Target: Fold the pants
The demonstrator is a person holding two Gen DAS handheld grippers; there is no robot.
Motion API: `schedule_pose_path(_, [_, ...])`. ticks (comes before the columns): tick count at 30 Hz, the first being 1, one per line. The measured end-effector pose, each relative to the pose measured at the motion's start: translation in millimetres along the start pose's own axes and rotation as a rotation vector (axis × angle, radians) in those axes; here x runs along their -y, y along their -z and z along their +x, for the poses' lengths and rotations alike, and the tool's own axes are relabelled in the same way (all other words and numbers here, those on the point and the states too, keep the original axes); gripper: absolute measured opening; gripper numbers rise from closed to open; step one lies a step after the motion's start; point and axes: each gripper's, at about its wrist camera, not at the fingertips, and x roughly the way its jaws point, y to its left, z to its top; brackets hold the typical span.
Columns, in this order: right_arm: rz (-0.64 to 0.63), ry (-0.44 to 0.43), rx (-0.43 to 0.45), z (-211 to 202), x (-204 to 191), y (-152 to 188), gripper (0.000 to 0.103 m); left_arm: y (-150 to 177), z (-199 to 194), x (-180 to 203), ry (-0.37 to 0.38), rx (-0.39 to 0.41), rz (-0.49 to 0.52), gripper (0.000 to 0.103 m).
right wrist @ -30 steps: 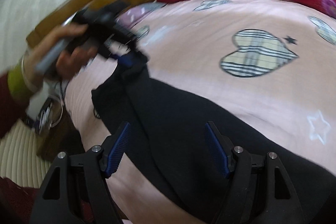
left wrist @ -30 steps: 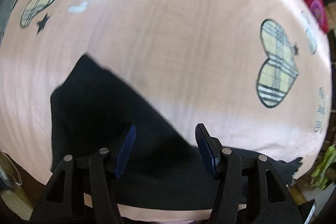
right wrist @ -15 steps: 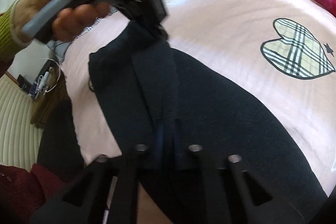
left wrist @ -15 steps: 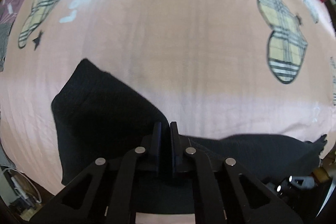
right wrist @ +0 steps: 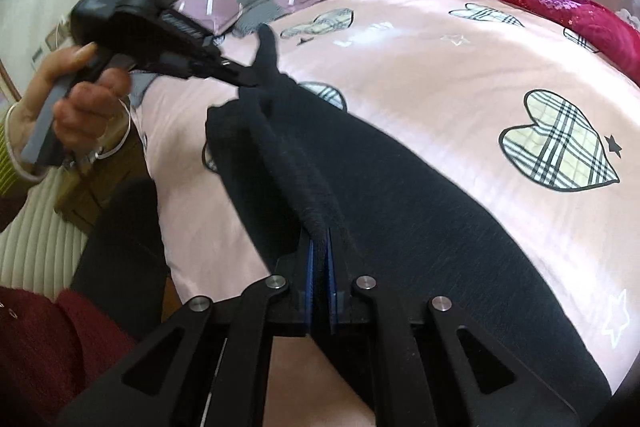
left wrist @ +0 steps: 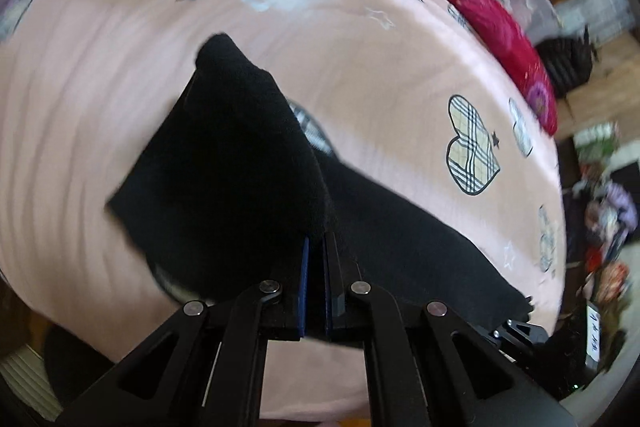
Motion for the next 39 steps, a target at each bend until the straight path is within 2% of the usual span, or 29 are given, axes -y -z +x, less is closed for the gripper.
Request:
schedule_pose_path(7, [-0.046,0.051,-0.054,7.1,-10.0,5.1,0.007,37.3,8.3,-34.4,0.084,0.041,-0.077,0.004])
schedule_pose_path(18, [-0.097,0.089,-0.125,18.8,-23.4,10.9,0.007,54.4,17.8,-59.8,0.145,0.037,-0.119,0.004])
schedule_pose_path(25, [-0.112,0.109,-0.171,26.2,-26.2,15.2,0.007,63.7,27.7,-78.7,0.149,0.025,-0.145,0.005])
schedule_pose_path(29, [-0.085,0.123,-0.181,29.8,-24.1,9.1,0.011,62.1,19.4,-81.6,0.095,0.064,-0.114,0.006])
schedule_pose_path(32, [-0.075,0.124,-0.181,28.2,-26.6,8.0,0.016,60.4,9.5,-87.1,0.089,0.079,-0.120,0.020])
schedule_pose_path(33, [-0.067,0.115,-0.179,27.1,-27.0,7.7,0.023,59.9,7.2,-90.3,0.090,0.079,-0.133,0.030])
schedule_pose_path(34, [-0.053,0.095,-0.170,24.0,-27.3,6.8,0.039,59.7,3.7,-92.5,0.091,0.082,-0.141,0.036])
schedule_pose_path(35, [-0.043,0.079,-0.159,21.1,-28.1,6.3,0.048,59.6,1.2,-94.7,0.091,0.089,-0.149,0.045])
schedule_pose_path(36, [-0.036,0.069,-0.141,17.0,-29.7,5.2,0.057,59.6,-1.3,-96.7,0.089,0.094,-0.155,0.049])
schedule_pose_path(38, [-0.022,0.050,-0.110,9.9,-32.1,2.1,0.057,57.3,-5.5,-100.3,0.084,0.108,-0.173,0.049])
schedule_pose_path(39, [-0.009,0.036,-0.101,7.5,-32.3,0.4,0.057,55.8,-6.7,-101.2,0.080,0.110,-0.179,0.054])
